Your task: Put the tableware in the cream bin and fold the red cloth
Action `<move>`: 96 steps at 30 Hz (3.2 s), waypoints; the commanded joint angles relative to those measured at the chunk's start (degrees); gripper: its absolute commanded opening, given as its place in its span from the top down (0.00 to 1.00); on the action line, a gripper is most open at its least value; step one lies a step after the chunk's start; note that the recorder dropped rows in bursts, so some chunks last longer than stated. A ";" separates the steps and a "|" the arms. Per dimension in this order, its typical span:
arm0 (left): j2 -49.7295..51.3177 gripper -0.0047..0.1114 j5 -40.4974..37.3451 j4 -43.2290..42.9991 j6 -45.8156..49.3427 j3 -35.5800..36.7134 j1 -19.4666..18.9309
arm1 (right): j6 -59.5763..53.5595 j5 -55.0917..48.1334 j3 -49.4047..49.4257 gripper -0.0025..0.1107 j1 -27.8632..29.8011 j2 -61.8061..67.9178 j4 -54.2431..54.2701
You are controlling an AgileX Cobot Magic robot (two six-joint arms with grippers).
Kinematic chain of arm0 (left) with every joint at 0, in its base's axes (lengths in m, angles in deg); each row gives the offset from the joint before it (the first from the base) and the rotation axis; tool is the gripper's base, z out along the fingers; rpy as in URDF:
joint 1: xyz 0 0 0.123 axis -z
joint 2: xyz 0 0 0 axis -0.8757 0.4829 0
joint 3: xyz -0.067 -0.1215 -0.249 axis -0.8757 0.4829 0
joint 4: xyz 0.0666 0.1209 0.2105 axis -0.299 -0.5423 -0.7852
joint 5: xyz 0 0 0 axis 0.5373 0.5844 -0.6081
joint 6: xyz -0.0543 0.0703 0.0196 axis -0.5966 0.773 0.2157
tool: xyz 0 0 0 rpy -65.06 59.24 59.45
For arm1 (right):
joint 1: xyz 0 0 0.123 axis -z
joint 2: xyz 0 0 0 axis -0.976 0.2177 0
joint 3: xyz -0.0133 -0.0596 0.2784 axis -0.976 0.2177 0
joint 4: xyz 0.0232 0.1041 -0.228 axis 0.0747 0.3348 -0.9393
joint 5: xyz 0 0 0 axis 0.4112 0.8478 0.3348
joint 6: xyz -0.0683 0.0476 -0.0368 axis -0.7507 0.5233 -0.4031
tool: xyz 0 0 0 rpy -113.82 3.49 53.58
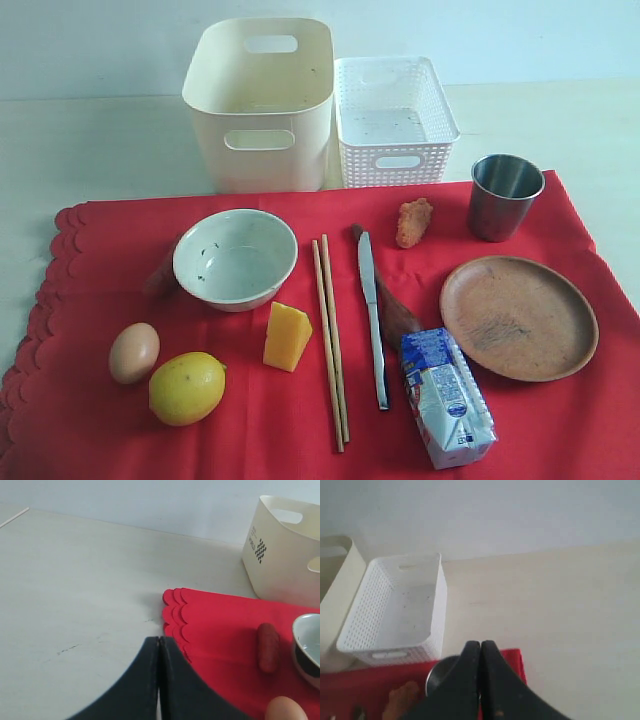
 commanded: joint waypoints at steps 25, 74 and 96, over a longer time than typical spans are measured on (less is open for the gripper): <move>-0.34 0.96 0.44 -0.04 0.15 0.01 0.99 | -27.75 -16.47 -0.42 0.98 -5.93 17.56 22.29; -0.34 0.96 0.34 -0.04 0.21 0.01 0.99 | 20.72 -13.99 -25.02 0.46 -23.87 51.07 -15.23; -0.34 0.96 0.34 -0.04 0.36 0.01 0.99 | 24.68 -12.86 -25.02 0.87 -23.87 55.11 -16.28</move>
